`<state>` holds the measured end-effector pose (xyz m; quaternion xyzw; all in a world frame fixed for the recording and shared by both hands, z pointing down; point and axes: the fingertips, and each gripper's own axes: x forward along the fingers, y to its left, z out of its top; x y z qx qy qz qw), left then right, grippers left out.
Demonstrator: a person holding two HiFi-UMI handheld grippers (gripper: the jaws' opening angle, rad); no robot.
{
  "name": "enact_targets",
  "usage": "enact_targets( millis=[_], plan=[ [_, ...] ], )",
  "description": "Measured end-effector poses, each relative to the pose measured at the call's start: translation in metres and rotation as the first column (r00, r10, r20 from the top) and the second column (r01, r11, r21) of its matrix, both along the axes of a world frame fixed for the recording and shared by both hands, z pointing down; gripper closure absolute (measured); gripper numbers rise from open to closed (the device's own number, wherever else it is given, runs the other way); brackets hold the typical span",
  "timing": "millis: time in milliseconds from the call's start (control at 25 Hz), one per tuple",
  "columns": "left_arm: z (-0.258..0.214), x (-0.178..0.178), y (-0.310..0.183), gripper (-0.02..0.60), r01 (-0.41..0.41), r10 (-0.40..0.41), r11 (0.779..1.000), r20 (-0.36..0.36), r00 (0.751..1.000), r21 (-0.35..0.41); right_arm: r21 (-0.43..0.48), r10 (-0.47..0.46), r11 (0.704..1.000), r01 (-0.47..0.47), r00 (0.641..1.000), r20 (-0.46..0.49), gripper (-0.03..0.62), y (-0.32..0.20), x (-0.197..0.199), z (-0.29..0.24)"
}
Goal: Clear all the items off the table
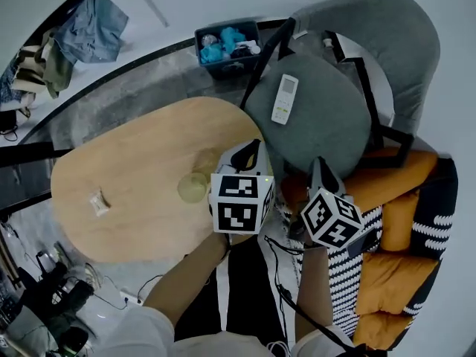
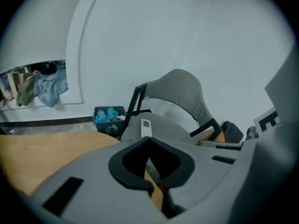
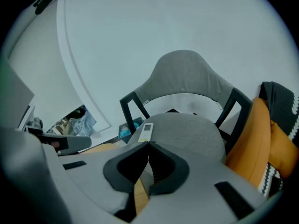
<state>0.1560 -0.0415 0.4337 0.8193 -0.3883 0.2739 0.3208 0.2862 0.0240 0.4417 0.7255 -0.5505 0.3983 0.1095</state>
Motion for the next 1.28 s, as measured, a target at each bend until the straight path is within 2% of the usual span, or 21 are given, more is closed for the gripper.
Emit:
enact_targets(
  millis=[200, 440, 560, 680, 800, 960, 1120, 1280],
  plan=[
    [0.0, -0.037, 0.01, 0.574, 0.03, -0.031, 0.999, -0.018, 0.999, -0.039, -0.017, -0.016, 1.0, 0.016, 1.0, 0.007, 0.569, 0.004, -0.033, 0.002],
    [-0.016, -0.084, 0.018, 0.574, 0.096, -0.096, 0.995, -0.031, 0.995, -0.031, -0.019, -0.085, 0.996, 0.085, 0.996, -0.011, 0.569, 0.001, -0.068, -0.009],
    [-0.024, -0.128, 0.022, 0.574, 0.164, -0.165, 0.986, -0.029, 0.986, -0.035, 0.0, -0.128, 0.992, 0.128, 0.992, -0.015, 0.569, -0.01, -0.094, -0.02],
    [-0.027, -0.192, 0.028, 0.574, 0.258, -0.258, 0.966, -0.001, 0.966, -0.031, 0.02, -0.181, 0.983, 0.181, 0.983, -0.012, 0.569, -0.022, -0.131, -0.034],
    [-0.025, -0.265, 0.034, 0.574, 0.376, -0.375, 0.926, 0.026, 0.927, -0.034, 0.034, -0.275, 0.961, 0.275, 0.961, -0.012, 0.569, -0.034, -0.185, -0.046],
    [-0.02, -0.352, 0.046, 0.574, 0.52, -0.518, 0.854, 0.041, 0.854, -0.038, 0.042, -0.401, 0.915, 0.401, 0.916, -0.005, 0.569, -0.042, -0.265, -0.051],
    [-0.01, -0.421, 0.065, 0.574, 0.618, -0.616, 0.785, 0.049, 0.786, -0.049, 0.042, -0.506, 0.862, 0.505, 0.862, 0.006, 0.569, -0.042, -0.339, -0.047],
    [-0.002, -0.482, 0.094, 0.574, 0.694, -0.69, 0.718, 0.08, 0.72, -0.05, 0.034, -0.609, 0.793, 0.608, 0.793, 0.021, 0.569, -0.036, -0.41, -0.04]
  ],
)
